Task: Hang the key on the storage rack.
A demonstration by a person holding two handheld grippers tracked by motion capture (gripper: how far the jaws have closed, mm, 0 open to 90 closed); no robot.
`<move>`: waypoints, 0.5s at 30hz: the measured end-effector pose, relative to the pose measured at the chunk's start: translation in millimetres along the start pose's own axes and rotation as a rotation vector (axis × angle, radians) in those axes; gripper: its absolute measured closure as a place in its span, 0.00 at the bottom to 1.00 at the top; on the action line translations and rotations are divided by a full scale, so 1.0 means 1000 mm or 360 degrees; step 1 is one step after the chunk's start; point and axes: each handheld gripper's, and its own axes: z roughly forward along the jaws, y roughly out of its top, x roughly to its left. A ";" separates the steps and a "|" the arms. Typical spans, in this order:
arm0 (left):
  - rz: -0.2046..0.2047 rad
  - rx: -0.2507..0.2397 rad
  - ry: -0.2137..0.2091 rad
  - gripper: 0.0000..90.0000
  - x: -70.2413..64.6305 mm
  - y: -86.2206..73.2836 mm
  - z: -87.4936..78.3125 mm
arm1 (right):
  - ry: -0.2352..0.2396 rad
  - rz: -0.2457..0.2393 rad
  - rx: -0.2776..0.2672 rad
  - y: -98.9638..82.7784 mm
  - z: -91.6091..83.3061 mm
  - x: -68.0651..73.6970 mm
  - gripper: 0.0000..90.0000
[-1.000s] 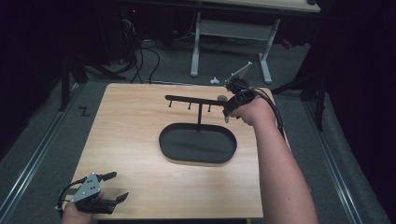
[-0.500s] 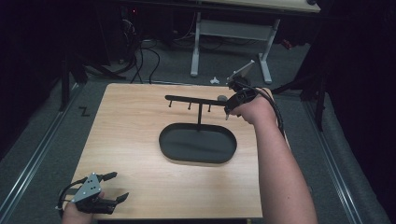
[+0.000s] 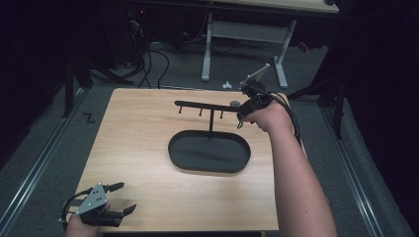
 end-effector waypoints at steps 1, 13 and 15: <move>0.0000 0.0000 0.0000 0.17 0.000 0.000 0.000 | 0.0004 0.0003 0.0000 0.000 0.000 0.000 0.64; 0.0000 0.0003 0.0000 0.17 -0.001 0.000 -0.002 | -0.0013 -0.0011 0.0007 -0.004 -0.002 0.004 0.56; 0.0001 0.0001 0.0001 0.17 -0.001 0.000 -0.002 | -0.0006 -0.0016 0.0001 -0.005 -0.002 0.004 0.55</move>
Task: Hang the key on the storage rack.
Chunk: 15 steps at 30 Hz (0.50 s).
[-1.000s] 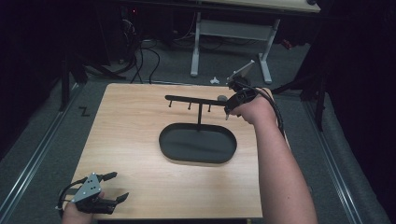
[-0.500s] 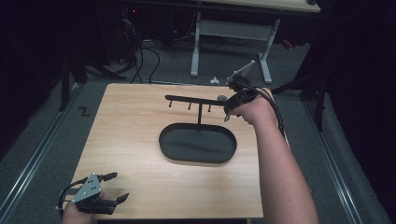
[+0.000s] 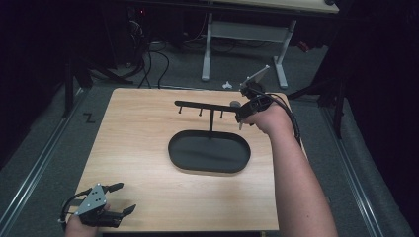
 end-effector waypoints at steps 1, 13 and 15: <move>0.0001 0.0002 0.0000 0.17 0.000 0.000 0.000 | -0.0007 -0.0002 0.0007 -0.001 -0.001 0.000 0.54; 0.0010 0.0012 -0.0008 0.17 -0.001 0.001 0.002 | -0.0016 -0.0003 -0.0083 -0.031 0.003 -0.002 0.32; 0.0012 0.0012 -0.0010 0.17 -0.002 0.001 0.003 | -0.0026 -0.0007 -0.0099 -0.039 0.007 -0.002 0.31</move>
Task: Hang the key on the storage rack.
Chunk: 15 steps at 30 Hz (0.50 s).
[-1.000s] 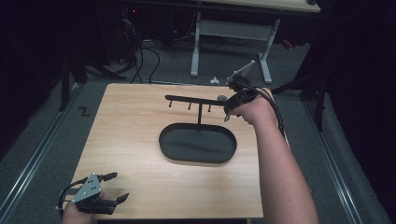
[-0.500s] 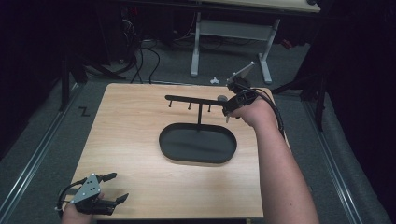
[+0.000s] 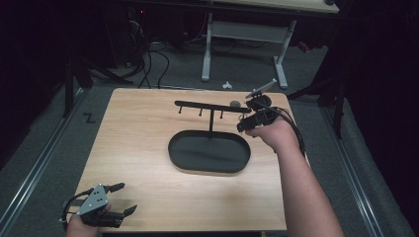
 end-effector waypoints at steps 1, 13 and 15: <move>-0.0001 0.0001 -0.0002 0.17 0.000 0.000 0.000 | 0.0008 0.0006 -0.0015 -0.005 0.002 0.000 0.31; 0.0012 0.0021 -0.0014 0.17 -0.002 0.001 0.004 | 0.0003 -0.0011 -0.0257 -0.080 0.036 0.010 0.27; 0.0010 0.0019 -0.0012 0.17 -0.001 0.001 0.004 | 0.0000 -0.0001 -0.0315 -0.095 0.044 0.013 0.26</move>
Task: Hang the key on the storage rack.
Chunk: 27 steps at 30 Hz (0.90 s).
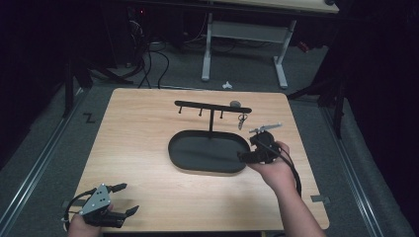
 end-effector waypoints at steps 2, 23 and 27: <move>0.0000 -0.0003 0.0002 0.17 0.000 0.000 0.000 | 0.0006 0.0018 -0.0053 -0.016 0.005 0.002 0.27; 0.0028 0.0000 0.0032 0.17 -0.002 0.004 0.005 | -0.0033 0.0004 -0.0542 -0.151 0.029 0.003 0.31; 0.0024 -0.0005 0.0032 0.17 0.000 0.004 0.006 | -0.0024 0.0058 -0.0522 -0.153 0.033 -0.003 0.31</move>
